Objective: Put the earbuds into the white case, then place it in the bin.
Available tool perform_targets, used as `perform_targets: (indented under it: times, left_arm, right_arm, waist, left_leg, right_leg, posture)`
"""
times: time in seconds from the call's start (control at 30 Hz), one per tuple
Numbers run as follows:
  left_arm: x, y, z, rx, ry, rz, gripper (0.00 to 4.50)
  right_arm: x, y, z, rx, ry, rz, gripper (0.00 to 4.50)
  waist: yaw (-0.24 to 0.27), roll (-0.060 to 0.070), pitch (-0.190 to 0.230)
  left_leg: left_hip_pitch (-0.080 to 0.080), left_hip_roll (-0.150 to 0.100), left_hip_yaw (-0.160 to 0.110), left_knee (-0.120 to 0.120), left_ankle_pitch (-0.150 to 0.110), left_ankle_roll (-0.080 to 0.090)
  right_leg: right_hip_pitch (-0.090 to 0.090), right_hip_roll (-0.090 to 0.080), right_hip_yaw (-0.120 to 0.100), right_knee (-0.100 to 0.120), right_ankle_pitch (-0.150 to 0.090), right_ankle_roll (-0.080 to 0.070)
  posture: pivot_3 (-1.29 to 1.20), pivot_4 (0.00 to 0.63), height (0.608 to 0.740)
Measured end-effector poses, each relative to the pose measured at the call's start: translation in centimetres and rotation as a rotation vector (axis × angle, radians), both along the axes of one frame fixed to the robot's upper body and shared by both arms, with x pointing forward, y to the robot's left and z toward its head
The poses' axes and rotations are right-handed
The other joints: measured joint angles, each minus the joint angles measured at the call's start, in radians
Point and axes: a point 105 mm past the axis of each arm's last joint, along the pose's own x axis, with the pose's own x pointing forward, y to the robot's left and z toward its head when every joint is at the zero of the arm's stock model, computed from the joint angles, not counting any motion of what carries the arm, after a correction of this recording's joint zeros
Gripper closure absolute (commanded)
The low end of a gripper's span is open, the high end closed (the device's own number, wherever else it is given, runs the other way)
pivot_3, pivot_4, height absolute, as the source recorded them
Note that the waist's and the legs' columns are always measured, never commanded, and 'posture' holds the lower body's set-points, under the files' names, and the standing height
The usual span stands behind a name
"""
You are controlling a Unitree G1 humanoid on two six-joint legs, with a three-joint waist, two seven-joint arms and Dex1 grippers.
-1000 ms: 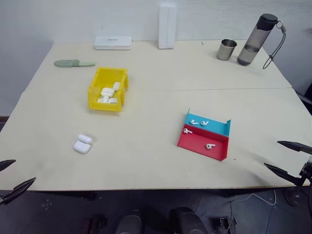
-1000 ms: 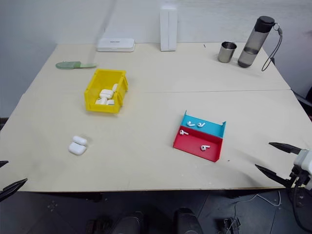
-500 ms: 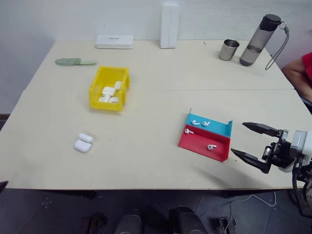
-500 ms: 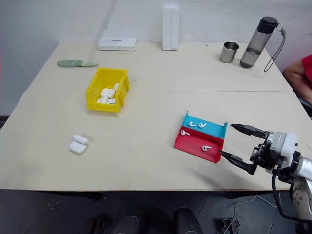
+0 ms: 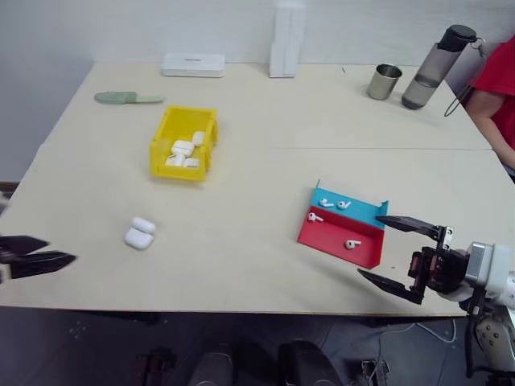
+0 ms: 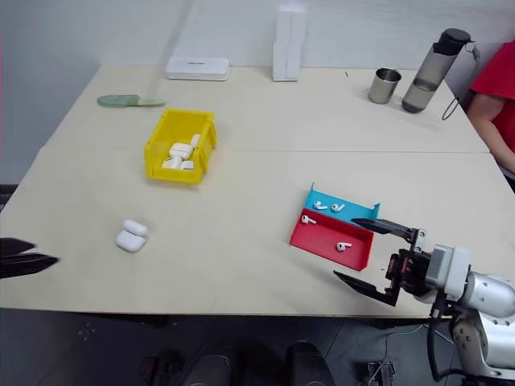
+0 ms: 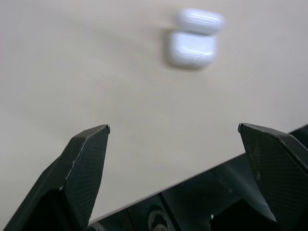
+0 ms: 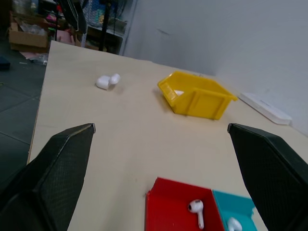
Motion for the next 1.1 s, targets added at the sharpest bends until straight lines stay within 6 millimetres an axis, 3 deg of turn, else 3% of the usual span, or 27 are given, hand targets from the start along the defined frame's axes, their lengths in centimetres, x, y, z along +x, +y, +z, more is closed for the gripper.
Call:
perform_targets:
  times: [0.07, 0.2, 0.4, 0.83, 0.93, 1.1]
  left_arm:
    - [1.4, -2.2, -0.4, 0.004, 0.008, -0.041, 0.02]
    - [3.5, -4.3, -1.6, -0.004, 0.015, -0.057, 0.02]
    - [4.6, -4.1, -4.7, 0.096, 0.119, -0.047, 0.02]
    - [7.3, -5.1, -6.9, 0.189, 0.072, -0.133, 0.02]
    - [7.8, -5.1, -7.2, 0.200, 0.063, -0.145, 0.61]
    - [8.2, -4.6, -7.4, 0.228, 0.045, -0.140, 2.11]
  right_arm:
    - [-0.1, -0.4, -0.2, -0.008, 0.014, -0.020, 0.00]
    - [-0.2, -0.8, -0.6, -0.013, 0.032, -0.048, 0.00]
    - [-0.6, -0.8, -0.8, -0.010, 0.046, -0.066, 0.00]
    - [-1.0, -1.0, -1.2, -0.004, 0.069, -0.093, 0.00]
    - [-1.1, -1.1, -1.4, -0.004, 0.077, -0.095, 0.00]
    - [-1.4, -1.2, -1.7, -0.006, 0.093, -0.100, 0.00]
  waist:
    - [-0.009, 0.000, 0.000]
    - [-0.019, 0.001, 0.000]
    - [-0.014, 0.000, 0.000]
    - [0.012, 0.002, -0.001]
    - [0.019, 0.004, -0.002]
    - [0.019, 0.007, -0.003]
  left_leg:
    - [-0.001, 0.000, 0.000, 0.000, 0.000, -0.001]
    - [-0.001, 0.000, 0.000, 0.002, 0.001, -0.001]
    - [-0.001, 0.000, 0.000, 0.004, 0.001, -0.001]
    - [0.000, 0.000, -0.001, 0.006, 0.002, -0.003]
    - [0.003, 0.000, -0.001, 0.006, 0.003, -0.003]
    - [0.003, 0.000, -0.001, 0.006, 0.003, -0.003]
  right_leg:
    - [-0.001, 0.001, 0.000, 0.004, 0.000, 0.000]
    - [-0.001, 0.002, 0.000, 0.006, 0.000, 0.000]
    - [-0.002, 0.002, 0.000, 0.004, 0.000, 0.000]
    - [0.000, 0.002, 0.000, 0.005, 0.000, 0.000]
    - [0.002, 0.002, 0.001, 0.005, 0.000, 0.000]
    - [0.002, 0.002, 0.001, 0.006, 0.000, 0.000]
  posture:
    - [0.00, 0.150, 0.740]
    - [0.00, 0.150, 0.740]
    - [0.00, 0.150, 0.740]
    - [0.00, 0.150, 0.740]
    - [0.00, 0.150, 0.740]
    - [0.00, 0.150, 0.740]
